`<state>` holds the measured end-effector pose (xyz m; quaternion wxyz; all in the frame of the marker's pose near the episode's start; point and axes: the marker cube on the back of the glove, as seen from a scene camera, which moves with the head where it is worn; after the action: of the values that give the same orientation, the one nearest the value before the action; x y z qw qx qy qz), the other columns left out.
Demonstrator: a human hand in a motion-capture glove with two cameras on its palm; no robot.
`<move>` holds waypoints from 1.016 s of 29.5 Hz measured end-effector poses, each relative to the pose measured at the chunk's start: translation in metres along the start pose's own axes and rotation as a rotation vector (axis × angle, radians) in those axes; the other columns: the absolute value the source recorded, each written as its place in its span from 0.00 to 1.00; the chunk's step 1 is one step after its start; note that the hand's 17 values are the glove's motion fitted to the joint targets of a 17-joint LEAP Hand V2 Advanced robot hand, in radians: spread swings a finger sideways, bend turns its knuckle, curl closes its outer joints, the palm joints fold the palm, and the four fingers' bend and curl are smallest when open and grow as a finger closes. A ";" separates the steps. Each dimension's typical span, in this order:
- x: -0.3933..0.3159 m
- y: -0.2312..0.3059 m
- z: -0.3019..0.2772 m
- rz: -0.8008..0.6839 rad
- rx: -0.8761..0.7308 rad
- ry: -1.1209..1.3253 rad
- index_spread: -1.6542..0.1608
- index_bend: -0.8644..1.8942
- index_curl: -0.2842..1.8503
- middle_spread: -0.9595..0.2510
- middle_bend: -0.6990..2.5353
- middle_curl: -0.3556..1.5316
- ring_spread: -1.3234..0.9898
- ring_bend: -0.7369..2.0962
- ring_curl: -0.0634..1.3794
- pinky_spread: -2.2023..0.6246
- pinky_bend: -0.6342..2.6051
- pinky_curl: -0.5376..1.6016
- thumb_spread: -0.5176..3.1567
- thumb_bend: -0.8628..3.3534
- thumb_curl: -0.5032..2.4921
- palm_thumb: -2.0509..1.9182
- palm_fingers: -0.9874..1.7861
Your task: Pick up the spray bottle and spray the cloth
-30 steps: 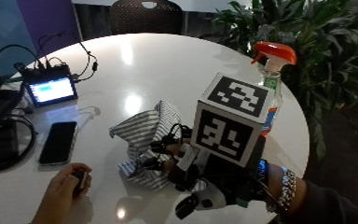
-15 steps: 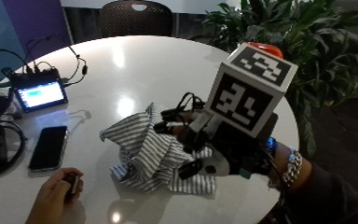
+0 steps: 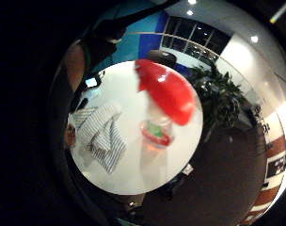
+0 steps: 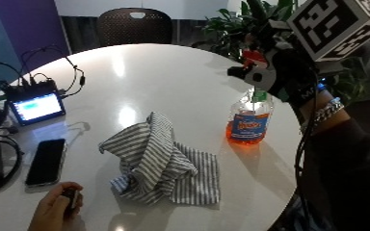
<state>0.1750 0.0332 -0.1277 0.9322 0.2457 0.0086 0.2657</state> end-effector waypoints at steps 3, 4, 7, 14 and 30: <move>0.018 -0.003 -0.006 0.061 0.039 0.002 0.68 0.37 0.26 0.71 0.29 0.36 0.52 0.39 0.24 0.85 0.25 0.38 0.44 0.20 0.25 0.65 0.59; 0.026 -0.004 -0.007 0.085 0.052 -0.004 0.68 0.37 0.26 0.71 0.29 0.36 0.52 0.39 0.24 0.85 0.25 0.38 0.44 0.20 0.25 0.65 0.59; 0.062 -0.003 0.002 0.204 0.105 -0.090 0.68 0.36 0.26 0.70 0.29 0.37 0.52 0.40 0.25 0.85 0.25 0.38 0.44 0.20 0.25 0.65 0.59; 0.106 0.014 0.046 0.424 0.199 -0.461 0.70 0.35 0.25 0.68 0.31 0.38 0.52 0.43 0.27 0.83 0.25 0.38 0.43 0.20 0.25 0.66 0.65; 0.088 0.009 0.103 0.538 0.464 -0.687 0.73 0.36 0.26 0.62 0.35 0.41 0.49 0.45 0.30 0.81 0.23 0.37 0.42 0.21 0.28 0.72 0.72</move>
<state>0.2611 0.0372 -0.0224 0.7002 0.5138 -0.3038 0.3918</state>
